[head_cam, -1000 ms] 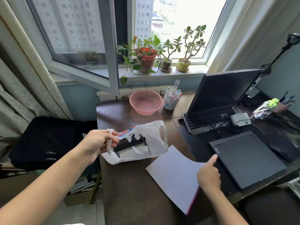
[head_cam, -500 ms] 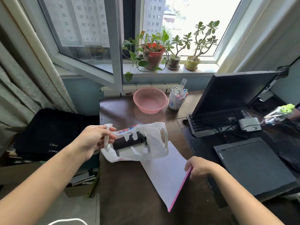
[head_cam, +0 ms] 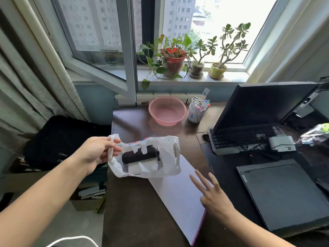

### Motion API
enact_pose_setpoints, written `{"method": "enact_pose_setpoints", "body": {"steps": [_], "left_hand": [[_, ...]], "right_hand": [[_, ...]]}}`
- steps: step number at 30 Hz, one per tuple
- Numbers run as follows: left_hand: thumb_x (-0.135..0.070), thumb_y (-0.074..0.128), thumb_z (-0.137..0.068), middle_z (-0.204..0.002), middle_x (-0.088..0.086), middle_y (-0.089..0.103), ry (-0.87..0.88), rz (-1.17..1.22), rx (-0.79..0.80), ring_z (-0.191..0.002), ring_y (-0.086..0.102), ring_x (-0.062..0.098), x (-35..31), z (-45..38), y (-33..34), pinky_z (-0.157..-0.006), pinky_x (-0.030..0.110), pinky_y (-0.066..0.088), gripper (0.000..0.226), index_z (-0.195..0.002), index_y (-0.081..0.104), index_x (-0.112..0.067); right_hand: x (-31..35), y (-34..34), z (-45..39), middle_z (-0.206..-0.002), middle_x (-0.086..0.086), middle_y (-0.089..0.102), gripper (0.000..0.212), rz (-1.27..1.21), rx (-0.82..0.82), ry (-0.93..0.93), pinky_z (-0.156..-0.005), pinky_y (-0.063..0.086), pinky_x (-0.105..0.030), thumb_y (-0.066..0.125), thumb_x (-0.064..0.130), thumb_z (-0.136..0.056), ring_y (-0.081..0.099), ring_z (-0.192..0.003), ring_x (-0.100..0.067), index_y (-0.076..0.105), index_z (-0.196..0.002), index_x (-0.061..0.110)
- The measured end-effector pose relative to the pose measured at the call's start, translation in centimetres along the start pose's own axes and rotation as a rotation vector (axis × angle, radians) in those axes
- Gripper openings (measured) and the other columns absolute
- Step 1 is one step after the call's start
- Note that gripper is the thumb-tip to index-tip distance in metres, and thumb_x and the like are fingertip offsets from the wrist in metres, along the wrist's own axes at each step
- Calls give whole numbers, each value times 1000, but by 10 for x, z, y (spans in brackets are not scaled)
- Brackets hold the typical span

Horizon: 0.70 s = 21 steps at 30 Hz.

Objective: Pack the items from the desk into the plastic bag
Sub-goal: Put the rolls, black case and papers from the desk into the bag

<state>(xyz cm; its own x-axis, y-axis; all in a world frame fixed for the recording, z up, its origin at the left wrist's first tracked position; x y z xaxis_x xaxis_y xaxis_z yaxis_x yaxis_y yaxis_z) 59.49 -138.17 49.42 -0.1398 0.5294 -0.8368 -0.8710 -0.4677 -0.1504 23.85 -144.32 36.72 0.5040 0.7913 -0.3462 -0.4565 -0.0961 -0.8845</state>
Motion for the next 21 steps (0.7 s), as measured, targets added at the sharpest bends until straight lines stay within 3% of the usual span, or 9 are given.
{"method": "enact_pose_setpoints", "body": {"steps": [3,4,6,7,10,12,15,18,21], "left_hand": [[0,48,-91,-70,9,71,-2,5,-9,-69,64,22,1,1,3,-66,30,49,23,-95,69,-7],[0,48,-91,-69,8,71,1,6,-10,-69,64,23,1,2,4,-67,31,49,22,-96,69,-7],[0,49,-91,-63,6,72,3,5,-5,-69,64,22,0,3,8,-67,30,49,22,-96,69,-7],[0,48,-91,-60,4,72,3,4,1,-67,65,21,0,3,10,-67,30,49,22,-95,69,-7],[0,49,-91,-57,2,72,-8,1,14,-64,65,18,0,4,12,-64,28,48,21,-94,68,-8],[1,49,-90,-57,2,73,-10,5,17,-67,65,20,0,3,11,-64,28,48,21,-95,68,-7],[1,50,-89,-58,3,73,-9,9,22,-70,64,21,0,2,9,-67,29,49,21,-97,68,-6],[-1,50,-90,-59,2,73,-6,6,31,-72,65,21,2,-1,9,-70,29,49,21,-98,68,-7],[-1,49,-91,-58,1,73,-16,8,42,-71,64,21,5,-1,11,-66,28,48,21,-96,68,-7]], "right_hand": [[3,11,2,-135,-13,62,34,31,147,-103,-98,38,-57,94,15,-38,55,-129,-36,60,-39,18],[6,19,2,-120,-13,70,29,43,178,-133,-85,52,-50,95,20,-41,66,-113,-32,66,-47,18],[18,36,1,-84,-8,72,27,44,223,-204,-55,53,-34,91,25,-55,72,-68,-25,72,-71,17],[27,40,1,-74,-6,70,25,36,267,-258,-51,49,-29,86,24,-63,68,-58,-23,70,-81,18],[37,28,6,-81,-9,74,12,9,353,-302,-62,37,-32,64,7,-78,71,-72,-30,70,-85,15],[36,16,9,-86,-18,69,37,-142,368,-263,-74,41,-39,43,-10,-72,65,-85,-40,65,-86,17],[28,-6,16,-92,-17,69,36,-459,488,-176,-77,48,-33,50,-6,-77,62,-90,-37,74,-95,14],[24,-11,22,-64,-2,57,7,-661,657,-224,-55,35,-26,63,9,-80,52,-74,-23,67,-76,13],[24,-9,17,-53,11,55,3,-800,745,-172,-54,37,-25,72,22,-80,50,-63,-10,71,-81,20]]}}
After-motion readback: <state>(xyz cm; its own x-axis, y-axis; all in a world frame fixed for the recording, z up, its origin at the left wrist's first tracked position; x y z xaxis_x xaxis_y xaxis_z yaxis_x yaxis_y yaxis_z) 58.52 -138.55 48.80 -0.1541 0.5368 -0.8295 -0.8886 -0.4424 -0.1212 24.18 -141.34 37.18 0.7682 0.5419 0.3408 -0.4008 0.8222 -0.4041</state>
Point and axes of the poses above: each hand's wrist, its own z-axis away from the middle knuckle, its own y-axis out of the palm, x = y × z, the point moved 7 cm from there along -z, towards the middle knuckle
